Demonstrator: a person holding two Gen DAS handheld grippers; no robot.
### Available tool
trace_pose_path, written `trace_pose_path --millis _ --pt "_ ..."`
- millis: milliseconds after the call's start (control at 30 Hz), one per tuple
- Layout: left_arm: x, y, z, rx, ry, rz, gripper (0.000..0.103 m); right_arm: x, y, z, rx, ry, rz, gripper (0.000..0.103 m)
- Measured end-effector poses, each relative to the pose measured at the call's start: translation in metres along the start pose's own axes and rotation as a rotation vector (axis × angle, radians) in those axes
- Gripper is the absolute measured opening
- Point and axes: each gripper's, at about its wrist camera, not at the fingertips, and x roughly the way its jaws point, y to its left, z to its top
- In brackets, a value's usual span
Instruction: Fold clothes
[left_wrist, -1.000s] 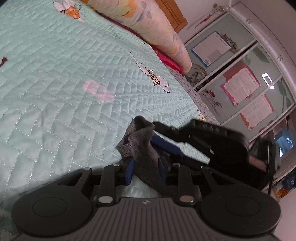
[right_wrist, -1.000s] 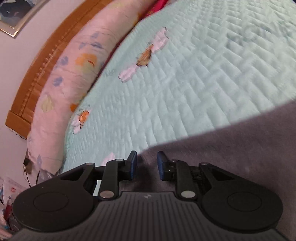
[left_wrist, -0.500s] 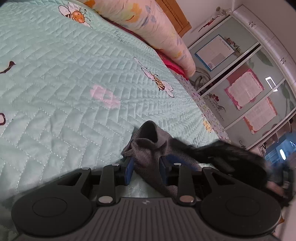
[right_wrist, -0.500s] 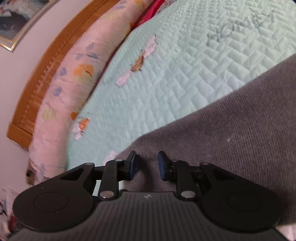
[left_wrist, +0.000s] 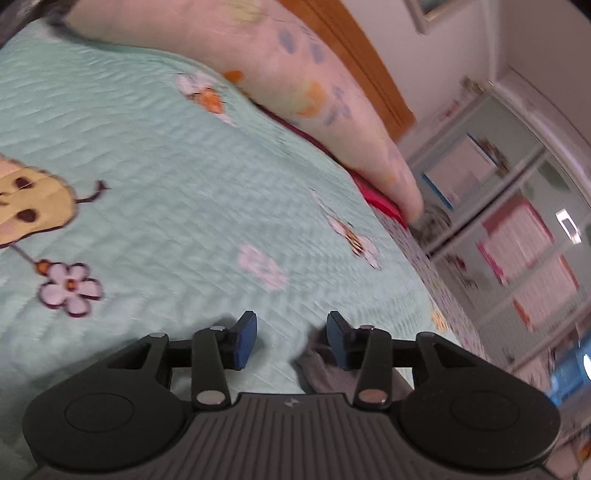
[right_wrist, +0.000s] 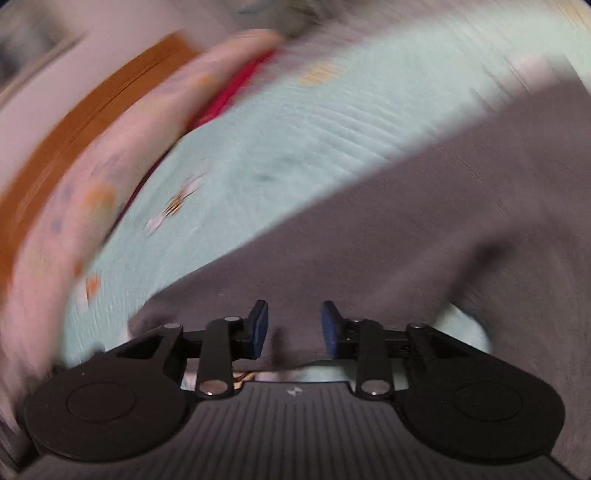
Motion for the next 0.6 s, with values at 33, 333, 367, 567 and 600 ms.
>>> trace_pose_path --millis 33,333,367,567,600 --pt "0.001 0.004 0.001 -0.022 0.004 0.004 0.045 0.001 0.022 -0.003 -0.112 -0.008 -0.001 0.034" --pt "-0.002 0.014 0.011 -0.094 0.001 -0.017 0.045 0.050 0.161 -0.057 -0.946 0.031 0.041 0.048" --pt "-0.002 0.014 0.010 -0.096 0.005 -0.016 0.045 0.053 0.164 -0.064 -1.000 0.039 0.030 0.048" --pt "0.001 0.014 0.011 -0.085 0.008 -0.003 0.045 0.084 0.184 -0.080 -1.143 0.001 -0.074 0.048" --pt "0.001 0.014 0.011 -0.082 0.009 0.000 0.045 0.088 0.186 -0.080 -1.150 -0.007 -0.090 0.048"
